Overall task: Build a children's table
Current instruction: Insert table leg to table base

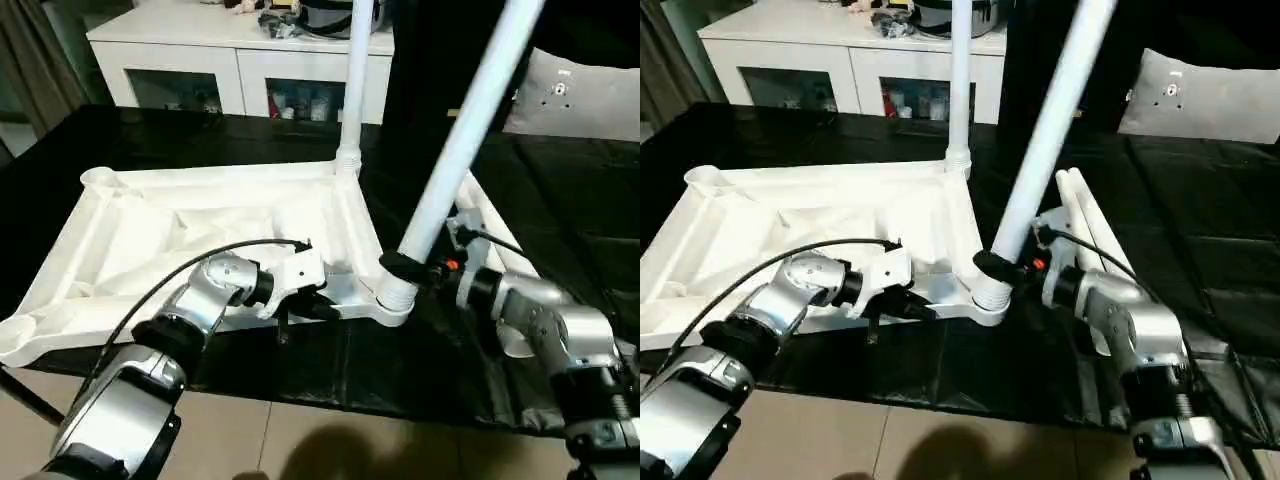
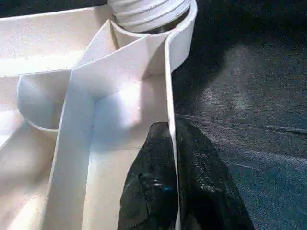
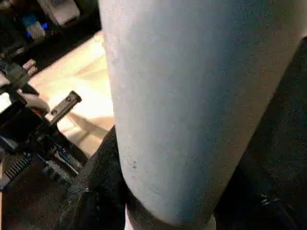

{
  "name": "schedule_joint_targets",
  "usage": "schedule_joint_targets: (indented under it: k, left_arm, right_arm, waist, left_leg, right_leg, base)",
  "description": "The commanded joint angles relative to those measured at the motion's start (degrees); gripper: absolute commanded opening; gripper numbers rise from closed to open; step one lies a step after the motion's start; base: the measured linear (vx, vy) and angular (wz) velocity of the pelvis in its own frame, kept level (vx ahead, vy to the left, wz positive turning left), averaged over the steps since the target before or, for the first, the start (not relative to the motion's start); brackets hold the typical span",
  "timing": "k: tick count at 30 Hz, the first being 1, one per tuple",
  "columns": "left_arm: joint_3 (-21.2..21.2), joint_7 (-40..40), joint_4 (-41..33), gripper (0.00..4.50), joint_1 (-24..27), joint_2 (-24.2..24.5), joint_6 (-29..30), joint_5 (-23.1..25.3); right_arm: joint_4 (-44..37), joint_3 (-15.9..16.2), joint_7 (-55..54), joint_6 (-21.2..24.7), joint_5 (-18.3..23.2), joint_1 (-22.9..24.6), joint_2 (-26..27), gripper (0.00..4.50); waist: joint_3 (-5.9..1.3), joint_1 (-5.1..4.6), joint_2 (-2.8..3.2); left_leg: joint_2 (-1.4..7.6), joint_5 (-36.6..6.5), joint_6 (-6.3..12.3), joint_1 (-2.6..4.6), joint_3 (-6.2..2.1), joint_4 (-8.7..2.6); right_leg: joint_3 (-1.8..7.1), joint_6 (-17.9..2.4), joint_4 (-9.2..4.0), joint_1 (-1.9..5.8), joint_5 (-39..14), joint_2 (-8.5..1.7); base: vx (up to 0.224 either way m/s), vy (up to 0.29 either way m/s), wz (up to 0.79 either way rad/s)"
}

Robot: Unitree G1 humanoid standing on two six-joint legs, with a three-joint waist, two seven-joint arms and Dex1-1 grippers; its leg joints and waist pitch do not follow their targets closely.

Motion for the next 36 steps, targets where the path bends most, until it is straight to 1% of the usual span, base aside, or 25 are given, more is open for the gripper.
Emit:
schedule_joint_targets:
  k: [1, 2, 3, 4, 5, 7, 8, 9, 10, 11, 13, 14, 16, 20, 21, 22, 23, 24, 25, 26, 28, 29, 31, 33, 36]
  left_arm:
    - [1.2, 3.5, 0.2, 0.00, 1.4, -0.4, 1.8, 0.0]
    - [1.2, 3.5, 0.2, 0.00, 1.4, -0.4, 1.8, 0.0]
    - [1.6, 3.9, -0.5, 0.00, 1.8, -0.6, 2.3, -0.3]
    - [1.6, 4.0, -0.8, 0.00, 2.0, -0.6, 2.5, -0.4]
    - [1.6, 4.0, -1.8, 0.00, 2.7, -0.7, 3.0, -0.5]
    - [1.2, 3.9, -2.3, 0.00, 3.2, -0.6, 3.2, 0.0]
    - [0.9, 3.8, -2.3, 0.00, 3.3, -0.5, 3.2, 0.4]
    - [0.7, 3.7, -2.5, 0.00, 3.5, -0.3, 3.3, 0.7]
    - [0.5, 3.6, -2.6, 0.00, 3.5, -0.2, 3.3, 0.8]
    - [0.0, 3.5, -2.6, 0.00, 3.5, 0.0, 3.2, 1.4]
    - [-0.3, 3.4, -2.7, 0.00, 3.5, 0.3, 3.2, 1.9]
    - [-1.1, 2.9, -2.5, 0.00, 3.2, 0.8, 2.9, 2.7]
    - [-1.4, 2.7, -2.5, 0.00, 3.0, 1.0, 2.8, 3.1]
    - [-2.3, 1.3, -1.3, 0.00, 1.5, 1.7, 1.7, 4.3]
    - [-2.4, 1.2, -0.9, 0.00, 1.2, 1.8, 1.6, 4.5]
    - [-2.6, 1.0, -0.1, 0.00, 0.2, 2.0, 1.2, 4.9]
    - [-2.6, 0.8, 0.3, 0.00, -0.3, 2.1, 1.1, 5.1]
    - [-2.6, 0.8, 0.3, 0.00, -0.3, 2.1, 1.1, 5.1]
    - [-2.6, 0.6, 0.7, 0.00, -0.7, 2.1, 1.0, 5.0]
    - [-2.7, 0.2, 1.1, 0.00, -1.0, 2.3, 0.8, 5.1]
    - [-2.7, 0.2, 1.1, 0.00, -1.0, 2.3, 0.8, 5.1]
    - [-2.8, -0.1, 1.5, 0.00, -1.3, 2.4, 0.6, 5.1]
    - [-3.0, -0.7, 2.6, 0.00, -2.1, 2.7, 0.1, 5.0]
    - [-3.0, -0.9, 3.0, 0.00, -2.5, 3.0, -0.2, 5.1]
    - [-2.1, -0.5, 2.1, 0.00, -1.7, 3.0, 1.4, 4.1]
  right_arm:
    - [0.4, 0.0, -1.3, -0.5, -1.3, 3.6, -0.2, 1.90]
    - [0.4, 0.0, -1.3, -0.5, -1.3, 3.6, -0.2, 1.90]
    - [-1.2, 0.5, -2.1, -2.1, -2.3, 5.2, -0.4, 1.90]
    - [-1.8, 0.8, -2.4, -2.7, -2.8, 5.8, -0.6, 1.90]
    - [-4.4, 2.3, -3.5, -5.2, -5.4, 8.0, -1.0, 1.90]
    - [-6.3, 3.6, -4.1, -7.0, -7.4, 9.5, -1.4, 1.90]
    - [-6.8, 4.0, -4.3, -7.4, -7.9, 9.9, -1.5, 1.90]
    - [-7.3, 4.6, -4.3, -7.8, -8.6, 10.1, -1.8, 1.90]
    - [-7.6, 4.9, -4.2, -7.9, -8.9, 10.2, -1.9, 1.90]
    - [-8.1, 6.2, -4.0, -8.2, -10.1, 10.2, -2.6, 1.89]
    - [-8.6, 7.4, -3.9, -8.5, -11.1, 10.2, -3.3, 1.89]
    - [-8.6, 9.3, -2.8, -8.1, -12.3, 9.7, -4.3, 1.89]
    - [-8.5, 10.1, -2.3, -7.8, -12.7, 9.4, -4.6, 1.89]
    - [-6.1, 13.7, 1.3, -5.7, -14.1, 7.1, -5.9, 1.89]
    - [-5.4, 14.3, 1.9, -5.6, -14.3, 6.6, -6.1, 1.89]
    - [-4.3, 15.1, 3.2, -5.0, -14.0, 5.7, -6.1, 1.89]
    - [-3.8, 15.5, 3.9, -4.7, -13.7, 5.3, -6.1, 1.89]
    - [-3.8, 15.5, 3.9, -4.7, -13.7, 5.3, -6.1, 1.89]
    - [-3.5, 16.0, 4.7, -4.6, -13.8, 5.0, -6.2, 1.89]
    - [-3.1, 16.4, 5.5, -4.7, -13.9, 4.8, -6.3, 1.89]
    - [-3.1, 16.4, 5.5, -4.7, -13.9, 4.8, -6.3, 1.89]
    - [-2.6, 16.7, 5.9, -4.9, -14.0, 4.5, -6.3, 1.89]
    - [-1.7, 17.1, 7.1, -5.0, -14.1, 3.8, -6.0, 1.89]
    - [-1.4, 17.0, 6.9, -5.0, -14.1, 3.5, -5.7, 1.89]
    - [-2.1, 15.6, 4.0, -4.8, -13.8, 4.2, -4.4, 1.89]
  waist:
    - [-2.72, -0.21, -0.56]
    - [-2.68, -0.14, -0.58]
    - [-2.67, -0.23, -0.58]
    - [-2.74, -0.14, -0.41]
    - [-2.68, -0.22, -0.41]
    - [-2.60, -0.40, -0.43]
    - [-2.53, -0.45, -0.44]
    - [-2.52, -0.45, -0.10]
    - [-2.61, -0.53, -0.24]
    - [-2.65, -0.54, 0.00]
    - [-2.64, -0.59, -0.19]
    - [-2.60, -0.59, -0.19]
    - [-2.66, -0.61, 0.04]
    - [-2.73, -0.78, -0.03]
    - [-2.69, -0.82, -0.44]
    - [-2.71, -0.71, -0.30]
    - [-2.64, -0.84, -0.69]
    - [-2.62, -0.76, -0.62]
    - [-2.64, -0.64, -0.62]
    - [-2.64, -0.64, -0.85]
    - [-2.59, -0.65, -0.72]
    - [-2.66, -0.66, -0.73]
    - [-2.66, -0.66, -0.73]
    - [-2.63, -0.63, -0.80]
    - [-2.59, -0.55, -0.90]
  left_leg:
    - [3.02, -16.1, 1.36, 0.37, -1.12, -4.67]
    - [3.05, -16.1, 1.52, 0.49, -1.14, -4.71]
    - [3.04, -16.0, 1.52, 0.36, -1.15, -4.79]
    - [3.15, -16.2, 1.45, 0.47, -1.15, -4.89]
    - [3.20, -16.2, 1.25, 0.28, -1.24, -5.02]
    - [3.07, -17.0, 1.21, 0.37, -1.29, -5.14]
    - [3.01, -17.5, 1.37, 0.54, -1.25, -5.12]
    - [3.00, -17.6, 1.31, 0.61, -1.31, -5.14]
    - [3.03, -17.6, 1.52, 0.60, -1.31, -5.18]
    - [3.07, -17.3, 1.66, 0.50, -1.36, -5.27]
    - [3.02, -16.4, 2.00, 0.31, -1.27, -5.40]
    - [2.96, -16.2, 2.07, 0.40, -1.21, -5.37]
    - [3.00, -16.6, 2.10, 0.54, -1.23, -5.37]
    - [3.12, -17.9, 1.90, 0.57, -1.35, -5.55]
    - [3.13, -17.9, 1.98, 0.53, -1.28, -5.56]
    - [3.06, -18.1, 1.99, 0.62, -1.30, -5.49]
    - [3.00, -18.2, 2.07, 0.56, -1.23, -5.50]
    - [3.02, -18.1, 1.99, 0.60, -1.32, -5.52]
    - [3.02, -18.0, 1.97, 0.81, -1.20, -5.40]
    - [2.99, -17.6, 2.07, 0.71, -1.21, -5.44]
    - [3.15, -17.5, 2.01, 0.62, -1.33, -5.69]
    - [3.16, -17.8, 1.95, 0.78, -1.31, -5.65]
    - [3.12, -17.6, 1.94, 0.78, -1.23, -5.66]
    - [3.07, -17.7, 1.94, 0.87, -1.20, -5.66]
    - [3.17, -17.5, 1.69, 0.95, -1.25, -5.81]
  right_leg:
    - [2.76, -6.3, -6.10, 2.09, -28.1, -5.47]
    - [2.78, -6.3, -6.17, 1.95, -28.0, -5.51]
    - [2.76, -6.3, -6.17, 2.07, -28.1, -5.51]
    - [2.74, -6.0, -6.27, 2.04, -28.3, -5.53]
    - [2.79, -5.8, -6.26, 2.09, -27.9, -5.56]
    - [2.72, -5.4, -6.38, 2.04, -29.2, -5.55]
    - [2.77, -5.1, -6.64, 1.85, -30.4, -5.61]
    - [2.76, -5.1, -6.65, 1.85, -30.9, -5.64]
    - [2.77, -5.0, -6.73, 1.92, -30.7, -5.65]
    - [2.75, -5.2, -6.65, 2.01, -29.8, -5.61]
    - [2.71, -4.8, -6.63, 2.21, -28.9, -5.46]
    - [2.74, -4.5, -6.78, 2.14, -29.7, -5.51]
    - [2.74, -4.4, -6.97, 2.03, -30.5, -5.58]
    - [2.62, -5.0, -6.84, 2.16, -29.0, -5.51]
    - [2.66, -5.0, -6.91, 2.14, -29.1, -5.48]
    - [2.66, -4.9, -6.92, 2.05, -29.8, -5.62]
    - [2.59, -4.6, -7.13, 2.13, -30.7, -5.57]
    - [2.60, -4.5, -7.06, 2.13, -31.0, -5.60]
    - [2.69, -4.4, -7.20, 1.93, -31.4, -5.69]
    - [2.75, -4.4, -7.20, 2.17, -31.2, -5.78]
    - [2.66, -4.4, -7.00, 2.23, -30.5, -5.62]
    - [2.68, -4.6, -6.97, 2.17, -30.2, -5.62]
    - [2.75, -5.1, -6.90, 2.23, -29.3, -5.61]
    - [2.73, -5.1, -6.97, 2.24, -29.7, -5.60]
    - [2.79, -5.0, -6.97, 2.20, -30.2, -5.66]
  base:
    - [0.000, 0.000, 0.00]
    - [0.000, 0.000, 0.00]
    - [0.000, 0.000, 0.00]
    - [0.000, 0.000, 0.00]
    - [0.000, 0.000, 0.00]
    - [0.000, 0.000, 0.00]
    - [0.000, 0.000, 0.00]
    - [0.000, 0.000, 0.00]
    - [0.000, 0.000, 0.00]
    - [0.000, 0.000, 0.00]
    - [0.000, 0.000, 0.00]
    - [0.000, 0.000, 0.00]
    - [0.000, 0.000, 0.00]
    - [0.000, 0.000, 0.00]
    - [0.000, 0.000, 0.00]
    - [0.000, 0.000, 0.00]
    - [0.000, 0.000, 0.00]
    - [0.000, 0.000, 0.00]
    - [0.000, 0.000, 0.00]
    - [0.000, 0.000, 0.00]
    - [0.000, 0.000, 0.00]
    - [0.000, 0.000, 0.00]
    - [0.000, 0.000, 0.00]
    - [0.000, 0.000, 0.00]
    - [0.000, 0.000, 0.00]
